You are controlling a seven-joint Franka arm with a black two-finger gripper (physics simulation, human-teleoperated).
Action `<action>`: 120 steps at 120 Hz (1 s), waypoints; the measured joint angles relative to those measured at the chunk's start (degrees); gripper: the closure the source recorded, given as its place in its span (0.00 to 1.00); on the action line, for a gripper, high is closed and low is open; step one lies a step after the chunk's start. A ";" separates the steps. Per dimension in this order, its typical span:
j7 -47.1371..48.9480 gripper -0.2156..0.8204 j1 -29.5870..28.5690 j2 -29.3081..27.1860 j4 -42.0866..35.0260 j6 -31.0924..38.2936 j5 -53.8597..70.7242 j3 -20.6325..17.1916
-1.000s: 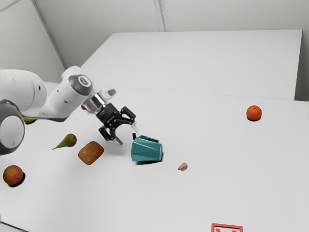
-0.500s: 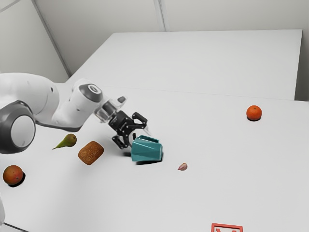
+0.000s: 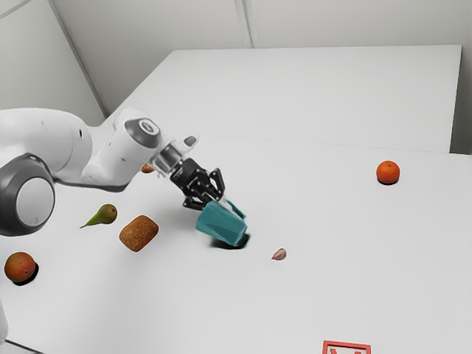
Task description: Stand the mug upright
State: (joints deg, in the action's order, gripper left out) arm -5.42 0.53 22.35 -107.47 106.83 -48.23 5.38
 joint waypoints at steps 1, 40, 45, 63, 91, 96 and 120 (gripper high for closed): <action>0.04 0.88 0.00 -0.02 0.03 0.01 0.04 -0.05; 2.49 0.95 2.20 -2.46 0.26 0.63 4.47 -0.37; 2.88 0.95 2.76 -3.48 0.25 0.85 6.64 -0.37; 4.10 0.96 4.35 -7.16 0.23 2.93 18.55 -0.37; 5.51 0.97 5.35 -9.43 -0.24 7.40 36.74 -0.38; 5.66 0.97 5.35 -9.46 -0.38 8.24 39.33 -0.39; 5.96 0.97 5.37 -9.11 -0.56 12.38 47.50 -0.41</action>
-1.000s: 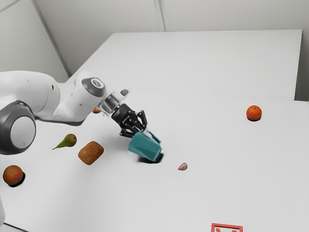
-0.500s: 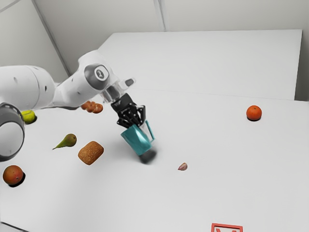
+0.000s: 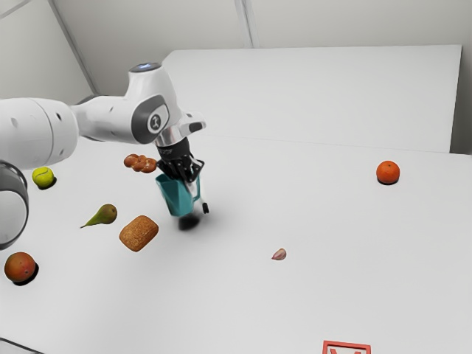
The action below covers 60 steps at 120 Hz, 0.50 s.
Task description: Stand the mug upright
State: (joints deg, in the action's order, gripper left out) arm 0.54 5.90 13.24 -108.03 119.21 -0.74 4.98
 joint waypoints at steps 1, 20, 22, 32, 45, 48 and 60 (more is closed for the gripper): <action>-0.01 0.97 0.00 0.02 0.00 0.19 0.20 0.01; -0.13 0.97 0.01 0.72 -0.02 3.00 2.49 -0.02; -0.14 0.97 0.01 0.90 -0.04 3.21 2.60 -0.01; -0.16 0.97 0.00 1.55 -0.08 4.10 2.96 0.03; -0.18 0.97 -0.07 2.83 -0.17 5.29 3.17 0.04; -0.18 0.97 -0.07 3.12 -0.17 5.59 3.19 0.04; -0.17 0.97 -0.09 4.41 -0.19 6.61 3.09 0.11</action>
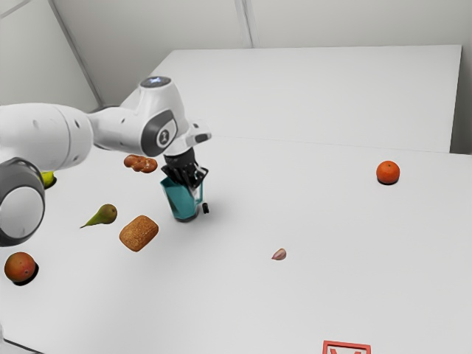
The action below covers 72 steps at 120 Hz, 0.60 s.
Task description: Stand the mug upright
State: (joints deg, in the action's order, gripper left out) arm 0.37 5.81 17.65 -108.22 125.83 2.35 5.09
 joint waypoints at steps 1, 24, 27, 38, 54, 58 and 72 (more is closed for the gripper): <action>0.00 0.97 0.00 0.09 0.00 0.07 -0.01 0.00; -0.01 0.86 0.00 0.81 -0.23 1.55 -0.18 0.09; -0.05 0.81 0.00 0.75 -0.24 1.59 -0.27 0.09; -0.18 0.61 0.00 0.04 -0.25 1.64 -0.47 0.12; -0.34 0.42 -0.01 -1.34 -0.31 1.40 -0.53 0.17; -0.37 0.39 -0.01 -1.56 -0.33 1.31 -0.52 0.18; -0.48 0.31 -0.01 -2.61 -0.42 1.02 -0.47 0.18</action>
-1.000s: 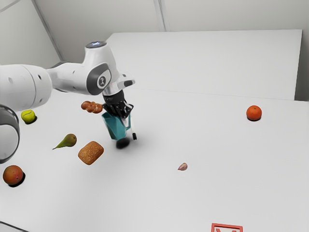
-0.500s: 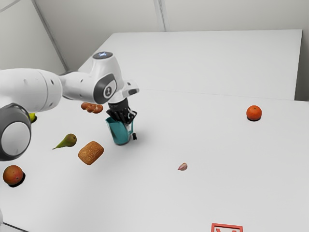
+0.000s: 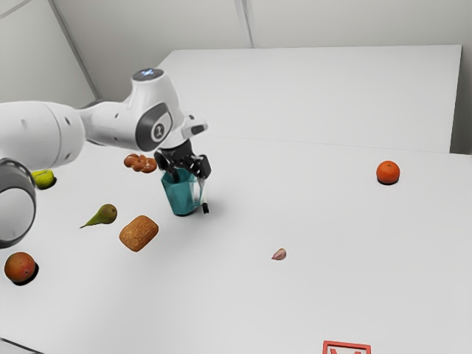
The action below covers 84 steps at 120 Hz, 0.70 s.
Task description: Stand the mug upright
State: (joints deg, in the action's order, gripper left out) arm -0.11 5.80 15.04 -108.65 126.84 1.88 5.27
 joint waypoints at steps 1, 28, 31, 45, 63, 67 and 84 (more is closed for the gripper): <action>-0.01 0.31 0.01 -0.13 -0.03 -0.04 0.00 0.00; -0.24 0.24 0.21 -4.95 -0.34 -2.18 0.05 0.00; -0.26 0.24 0.30 -5.52 -0.31 -2.65 0.05 0.00; -0.42 0.23 0.99 -7.82 0.07 -4.23 0.05 0.02; -0.57 0.22 1.19 -10.18 0.52 -5.88 0.62 0.00; -0.59 0.22 1.19 -10.73 0.58 -6.32 0.82 0.00; -0.65 0.21 1.60 -13.42 0.55 -8.47 1.37 0.00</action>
State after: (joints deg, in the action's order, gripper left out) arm -0.76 7.40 1.62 -108.10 118.38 3.25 5.27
